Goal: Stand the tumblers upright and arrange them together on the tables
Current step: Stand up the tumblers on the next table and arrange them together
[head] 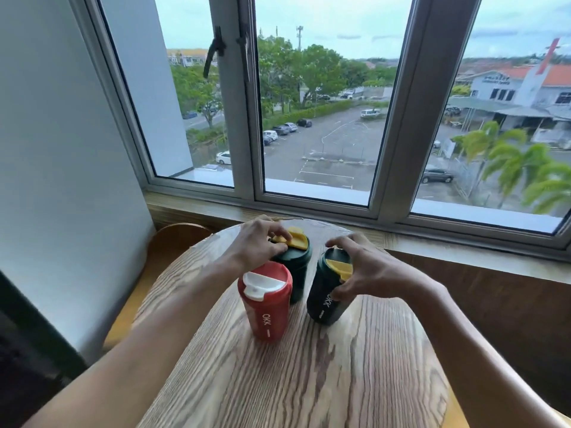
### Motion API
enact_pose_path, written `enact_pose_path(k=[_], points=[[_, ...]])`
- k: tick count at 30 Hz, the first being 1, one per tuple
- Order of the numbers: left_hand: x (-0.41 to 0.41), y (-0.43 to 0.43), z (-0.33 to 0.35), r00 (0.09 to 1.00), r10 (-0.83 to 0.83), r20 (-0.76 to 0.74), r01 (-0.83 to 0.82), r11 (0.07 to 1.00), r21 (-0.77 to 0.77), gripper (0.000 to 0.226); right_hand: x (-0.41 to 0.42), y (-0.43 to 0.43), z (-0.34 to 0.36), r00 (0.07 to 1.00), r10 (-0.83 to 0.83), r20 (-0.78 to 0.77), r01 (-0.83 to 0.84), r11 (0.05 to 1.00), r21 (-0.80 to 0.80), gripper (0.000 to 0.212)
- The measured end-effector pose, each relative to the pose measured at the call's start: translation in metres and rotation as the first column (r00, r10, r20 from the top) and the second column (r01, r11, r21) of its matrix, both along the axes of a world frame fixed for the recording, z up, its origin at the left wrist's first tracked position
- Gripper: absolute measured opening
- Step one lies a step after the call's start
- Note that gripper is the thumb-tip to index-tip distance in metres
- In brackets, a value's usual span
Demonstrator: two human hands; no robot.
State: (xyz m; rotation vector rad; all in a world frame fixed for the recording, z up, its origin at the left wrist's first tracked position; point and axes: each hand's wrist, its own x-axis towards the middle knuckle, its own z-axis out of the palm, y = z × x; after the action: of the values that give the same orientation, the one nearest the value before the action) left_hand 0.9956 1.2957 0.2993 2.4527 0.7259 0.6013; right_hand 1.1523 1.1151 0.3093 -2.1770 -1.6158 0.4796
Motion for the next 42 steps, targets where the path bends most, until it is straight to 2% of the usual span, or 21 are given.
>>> enact_pose_path(k=[3,5,9,11,15,19,24,27,29,31,35,40,42], points=[[0.000,0.003,-0.002,1.000,0.016,0.002,-0.016,1.000,-0.012,0.027,-0.005,0.004,0.001,1.000,0.006,0.021,-0.003,0.995,-0.101,0.100],[-0.001,0.005,-0.004,1.000,0.018,0.006,-0.018,1.000,-0.021,0.033,-0.011,0.007,-0.002,0.998,-0.044,0.044,0.050,0.986,-0.158,0.101],[-0.001,0.006,-0.003,1.000,0.021,0.002,-0.021,1.000,-0.021,0.032,-0.016,0.011,0.000,0.991,-0.095,0.094,0.109,0.982,-0.155,0.087],[0.001,0.006,-0.003,1.000,0.015,-0.019,-0.016,1.000,-0.015,0.029,-0.014,0.013,0.006,0.989,-0.063,0.137,0.087,0.980,-0.179,0.083],[0.003,0.005,-0.002,0.999,0.010,-0.033,-0.011,1.000,-0.027,0.026,-0.005,0.012,0.015,0.980,0.027,0.199,0.008,0.985,-0.172,0.059],[0.004,0.008,-0.004,0.998,-0.003,-0.056,-0.001,0.998,-0.070,0.027,-0.004,0.007,0.012,0.994,-0.038,0.106,0.052,0.989,-0.136,0.047],[0.012,0.007,-0.003,0.989,-0.029,-0.148,0.010,0.992,-0.125,0.048,-0.012,0.013,-0.013,0.963,-0.255,0.085,0.250,0.966,0.061,0.074],[0.015,0.009,-0.002,0.985,-0.026,-0.168,-0.012,0.975,-0.220,0.075,-0.008,0.018,-0.017,0.971,-0.237,0.040,0.234,0.970,0.070,0.081],[0.017,0.012,-0.003,0.978,-0.039,-0.205,-0.008,0.974,-0.225,0.084,-0.004,0.020,-0.016,0.984,-0.176,0.013,0.175,0.983,0.048,0.088],[0.016,0.014,-0.001,0.975,-0.063,-0.215,0.006,0.966,-0.258,0.075,0.002,0.021,-0.014,0.992,-0.123,-0.039,0.124,0.992,0.024,0.089],[0.015,0.019,0.003,0.975,-0.116,-0.188,0.044,0.935,-0.352,0.057,0.015,0.017,-0.012,0.969,-0.061,-0.239,0.061,0.998,-0.005,0.079],[0.015,0.023,0.000,0.983,-0.094,-0.159,0.024,0.918,-0.395,0.055,0.019,0.017,-0.020,0.960,-0.052,-0.276,0.065,0.997,0.039,0.101],[0.014,0.024,0.000,0.982,-0.113,-0.151,0.030,0.883,-0.469,0.050,0.020,0.017,-0.025,0.952,-0.087,-0.294,0.107,0.993,0.051,0.105]])
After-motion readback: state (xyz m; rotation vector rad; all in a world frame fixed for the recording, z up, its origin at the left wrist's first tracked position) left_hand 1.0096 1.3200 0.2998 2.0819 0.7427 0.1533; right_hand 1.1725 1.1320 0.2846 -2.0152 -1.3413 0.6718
